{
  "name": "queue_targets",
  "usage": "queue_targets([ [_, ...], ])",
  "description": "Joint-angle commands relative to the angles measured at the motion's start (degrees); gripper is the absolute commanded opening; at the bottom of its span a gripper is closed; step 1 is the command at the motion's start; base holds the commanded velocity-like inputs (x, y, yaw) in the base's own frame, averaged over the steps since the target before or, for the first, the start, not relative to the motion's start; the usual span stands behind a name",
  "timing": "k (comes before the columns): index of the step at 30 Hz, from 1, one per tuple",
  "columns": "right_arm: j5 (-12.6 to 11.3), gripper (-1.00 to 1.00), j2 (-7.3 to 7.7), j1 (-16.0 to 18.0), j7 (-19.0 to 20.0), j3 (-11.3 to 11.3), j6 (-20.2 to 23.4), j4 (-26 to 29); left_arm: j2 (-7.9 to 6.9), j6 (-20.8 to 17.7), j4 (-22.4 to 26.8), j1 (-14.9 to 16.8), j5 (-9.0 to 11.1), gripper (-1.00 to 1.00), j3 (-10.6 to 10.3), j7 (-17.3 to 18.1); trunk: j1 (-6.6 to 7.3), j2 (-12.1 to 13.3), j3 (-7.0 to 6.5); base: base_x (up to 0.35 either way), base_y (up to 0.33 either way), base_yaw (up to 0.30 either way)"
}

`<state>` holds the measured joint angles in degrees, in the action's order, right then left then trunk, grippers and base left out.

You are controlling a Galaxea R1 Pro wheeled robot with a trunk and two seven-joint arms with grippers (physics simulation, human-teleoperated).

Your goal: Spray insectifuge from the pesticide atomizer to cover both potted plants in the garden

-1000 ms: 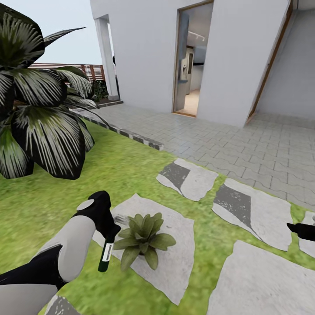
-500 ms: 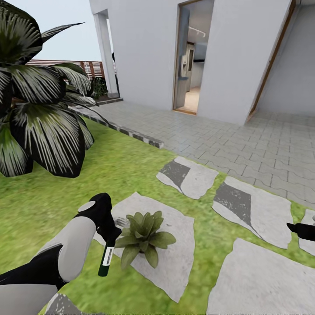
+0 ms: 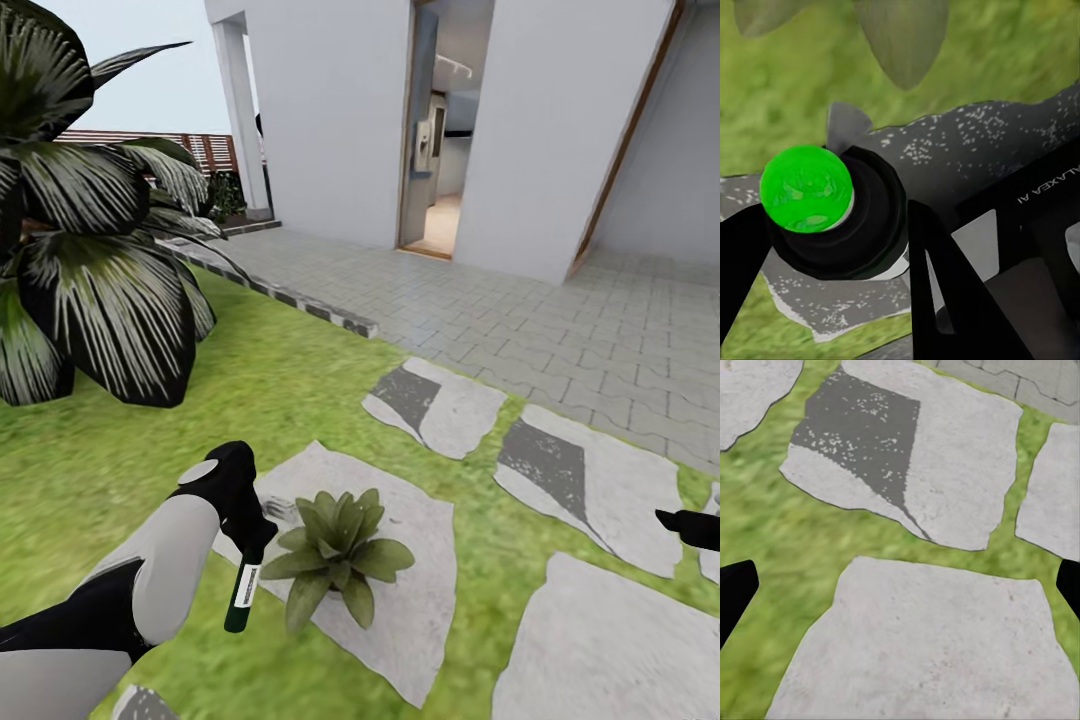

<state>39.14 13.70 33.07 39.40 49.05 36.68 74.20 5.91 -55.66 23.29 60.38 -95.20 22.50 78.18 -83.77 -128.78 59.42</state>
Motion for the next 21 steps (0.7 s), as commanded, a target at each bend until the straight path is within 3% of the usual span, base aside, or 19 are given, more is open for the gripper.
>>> queue_targets([
  [1,0.6,1.00,0.00,0.1,0.6,0.1,0.1,0.1,0.07,-0.6,0.1,0.0,-0.6,-1.00,0.4,0.5,0.00,0.0,0.05,0.026,0.020,-0.058],
  [12,0.6,1.00,0.01,0.1,0.6,0.1,0.1,0.1,-0.04,-0.6,-3.6,0.1,-0.6,-1.00,0.4,0.4,0.00,0.0,0.05,0.003,0.002,-0.230],
  [17,0.6,1.00,0.01,0.1,0.6,0.1,0.1,0.1,-2.42,-0.6,-3.7,0.0,-0.6,-1.00,0.4,0.4,0.00,0.0,0.05,0.000,0.000,-0.057],
  [18,0.6,1.00,0.01,0.1,0.6,0.1,0.1,0.1,-3.71,-0.6,-3.7,0.1,-0.6,-1.00,0.4,0.4,0.00,0.0,0.05,0.000,0.000,-0.006],
  [21,0.6,1.00,0.01,0.1,0.6,0.1,0.1,0.1,-4.53,-0.6,-3.7,0.0,-0.6,-1.00,0.4,0.4,0.00,0.0,0.05,0.000,0.000,-0.002],
])
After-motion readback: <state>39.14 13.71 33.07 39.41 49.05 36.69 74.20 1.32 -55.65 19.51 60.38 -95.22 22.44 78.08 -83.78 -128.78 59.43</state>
